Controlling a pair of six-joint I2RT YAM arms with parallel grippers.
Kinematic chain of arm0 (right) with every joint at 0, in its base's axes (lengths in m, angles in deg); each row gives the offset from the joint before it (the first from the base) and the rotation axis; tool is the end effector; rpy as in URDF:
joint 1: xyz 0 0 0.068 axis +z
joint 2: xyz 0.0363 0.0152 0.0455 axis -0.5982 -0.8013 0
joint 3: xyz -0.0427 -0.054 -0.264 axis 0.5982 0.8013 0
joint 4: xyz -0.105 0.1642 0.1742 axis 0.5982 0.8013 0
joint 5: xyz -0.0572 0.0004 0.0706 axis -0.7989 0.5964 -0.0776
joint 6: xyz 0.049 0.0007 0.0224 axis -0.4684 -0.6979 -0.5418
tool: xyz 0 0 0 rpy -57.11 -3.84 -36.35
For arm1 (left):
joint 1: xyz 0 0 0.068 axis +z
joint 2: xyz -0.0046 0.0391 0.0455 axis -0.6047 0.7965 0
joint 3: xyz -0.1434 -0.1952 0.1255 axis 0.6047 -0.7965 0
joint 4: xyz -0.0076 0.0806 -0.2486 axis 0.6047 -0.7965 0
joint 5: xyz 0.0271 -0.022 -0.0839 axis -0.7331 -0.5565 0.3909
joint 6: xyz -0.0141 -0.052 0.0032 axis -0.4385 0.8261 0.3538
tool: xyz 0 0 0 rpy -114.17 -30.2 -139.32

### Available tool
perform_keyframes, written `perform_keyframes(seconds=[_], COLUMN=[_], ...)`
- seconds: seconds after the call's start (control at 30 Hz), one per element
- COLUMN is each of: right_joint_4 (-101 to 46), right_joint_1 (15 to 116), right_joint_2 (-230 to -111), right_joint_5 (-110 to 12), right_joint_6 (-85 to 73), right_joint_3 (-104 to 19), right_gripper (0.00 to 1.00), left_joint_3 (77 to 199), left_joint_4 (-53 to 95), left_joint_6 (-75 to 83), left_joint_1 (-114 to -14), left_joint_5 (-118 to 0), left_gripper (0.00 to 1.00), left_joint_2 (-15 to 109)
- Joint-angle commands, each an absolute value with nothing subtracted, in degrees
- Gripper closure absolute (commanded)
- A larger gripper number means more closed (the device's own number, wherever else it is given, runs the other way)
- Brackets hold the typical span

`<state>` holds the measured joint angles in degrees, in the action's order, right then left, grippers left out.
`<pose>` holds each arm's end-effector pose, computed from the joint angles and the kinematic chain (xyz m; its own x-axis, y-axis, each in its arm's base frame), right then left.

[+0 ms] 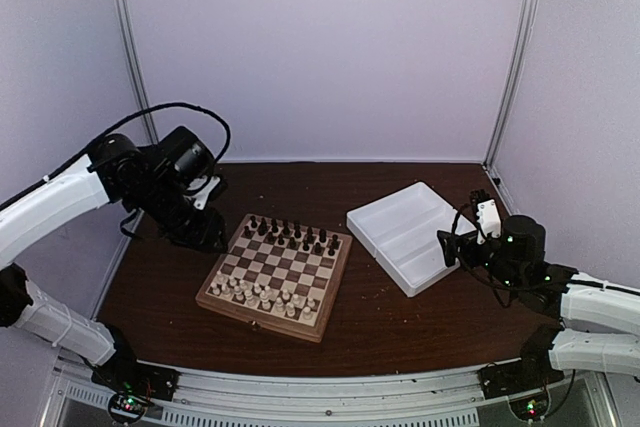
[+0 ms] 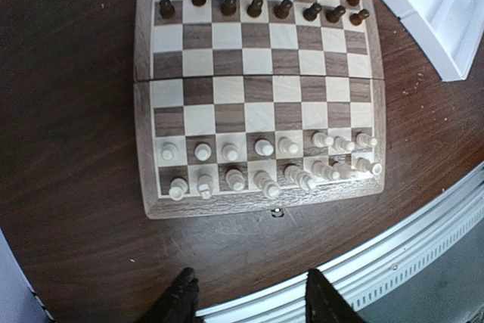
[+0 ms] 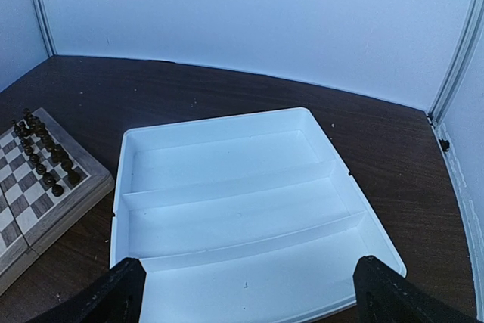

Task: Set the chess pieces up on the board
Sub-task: Place the chess piece on the chessboard, then reset both arms

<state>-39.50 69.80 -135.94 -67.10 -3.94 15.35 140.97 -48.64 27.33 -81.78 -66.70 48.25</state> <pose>0.1588 0.0959 0.2069 -0.2814 -0.0875 -0.9556 -0.3763 0.9261 0.0260 0.1740 -0.1719 0.3224 -0.9493 0.1270 -0.2875 0.1935 0.9570 -0.2162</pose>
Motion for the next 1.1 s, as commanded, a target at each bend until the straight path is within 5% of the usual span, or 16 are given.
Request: perform_keyframes(seconds=[0.0, 0.2, 0.27, 0.3, 0.57, 0.8, 1.07], right_joint_4=[-38.51, -30.18, -26.96, -26.33, -31.31, -33.08, -79.06], right_joint_1=[69.43, 69.43, 69.44, 69.44, 68.45, 52.67, 45.95], right_joint_2=[-134.61, -133.15, -133.64, -133.83, -136.86, -149.89, -166.73], right_joint_5=[-66.83, -74.31, -76.47, -77.93, -87.65, -76.42, -70.90], right_joint_6=[-4.50, -3.00, -1.52, -1.41, -0.10, 0.74, 8.70], right_joint_3=[14.48, 6.59, 3.39, 2.43, 2.16, 0.81, 14.37], right_gripper=[0.00, 0.00, 0.00, 0.00, 0.04, 0.06, 0.10], left_joint_3=[143.02, 139.69, 139.20, 138.54, 124.60, 110.79, 99.90], left_joint_4=[-52.52, -47.40, -45.35, -43.59, -19.46, 1.75, 14.65], left_joint_6=[24.66, 20.92, 19.62, 18.51, 6.65, 2.15, 3.75], left_joint_1=[-80.12, -76.55, -75.44, -75.32, -72.48, -59.26, -49.53], left_joint_5=[-72.52, -80.97, -85.64, -88.11, -99.27, -95.65, -88.49], left_gripper=[0.42, 0.23, 0.04, 0.03, 0.02, 0.02, 0.02], left_joint_2=[43.87, 40.71, 39.16, 38.00, 27.34, 23.03, 25.17])
